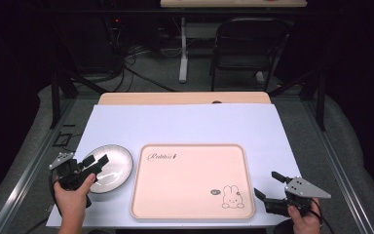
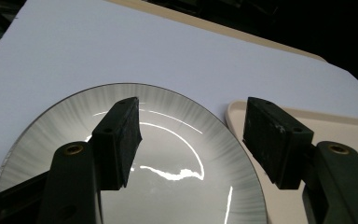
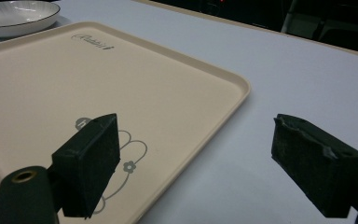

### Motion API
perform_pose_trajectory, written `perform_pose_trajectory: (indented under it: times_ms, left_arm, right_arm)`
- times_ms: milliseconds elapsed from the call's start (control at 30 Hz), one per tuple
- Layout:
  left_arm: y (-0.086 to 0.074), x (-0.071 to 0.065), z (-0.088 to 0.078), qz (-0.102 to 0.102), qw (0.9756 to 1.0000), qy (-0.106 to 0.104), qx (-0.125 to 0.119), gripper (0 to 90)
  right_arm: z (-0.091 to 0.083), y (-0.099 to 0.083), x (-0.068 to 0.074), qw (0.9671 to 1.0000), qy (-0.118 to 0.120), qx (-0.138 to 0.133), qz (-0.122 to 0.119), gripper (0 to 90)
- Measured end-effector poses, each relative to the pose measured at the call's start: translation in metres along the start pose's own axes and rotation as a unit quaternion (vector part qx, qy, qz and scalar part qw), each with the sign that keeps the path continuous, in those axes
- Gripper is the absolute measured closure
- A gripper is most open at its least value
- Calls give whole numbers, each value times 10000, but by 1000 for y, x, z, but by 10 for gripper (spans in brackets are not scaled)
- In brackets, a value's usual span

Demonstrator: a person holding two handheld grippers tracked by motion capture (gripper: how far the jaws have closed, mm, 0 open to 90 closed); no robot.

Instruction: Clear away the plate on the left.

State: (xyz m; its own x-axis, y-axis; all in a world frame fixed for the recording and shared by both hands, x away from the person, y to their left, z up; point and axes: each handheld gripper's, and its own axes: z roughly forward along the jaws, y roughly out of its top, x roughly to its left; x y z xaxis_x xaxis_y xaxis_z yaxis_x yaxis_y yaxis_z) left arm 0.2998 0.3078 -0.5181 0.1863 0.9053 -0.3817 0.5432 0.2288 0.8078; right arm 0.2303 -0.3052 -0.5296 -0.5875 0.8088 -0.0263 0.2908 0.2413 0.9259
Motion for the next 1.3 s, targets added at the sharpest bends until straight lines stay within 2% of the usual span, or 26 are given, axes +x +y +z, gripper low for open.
perform_pose_trajectory:
  times_ms: [267, 667, 1000, 1300]
  left_arm:
    - [1, 20, -1, -204, 9995, 233, 61, 362]
    - [5, 38, -5, -375, 9984, 429, 32, 362]
    - [-4, 59, -6, -672, 9959, 584, 149, 367]
    - [-13, 69, -3, -876, 9939, 627, 254, 376]
  right_arm:
    - [0, 0, 0, 10000, -1, 6, 3, 147]
    - [0, 0, 0, 10000, -4, 4, 19, 147]
    - [0, 0, 0, 10000, 3, 6, 10, 148]
    - [0, 0, 0, 10000, 5, 14, 5, 148]
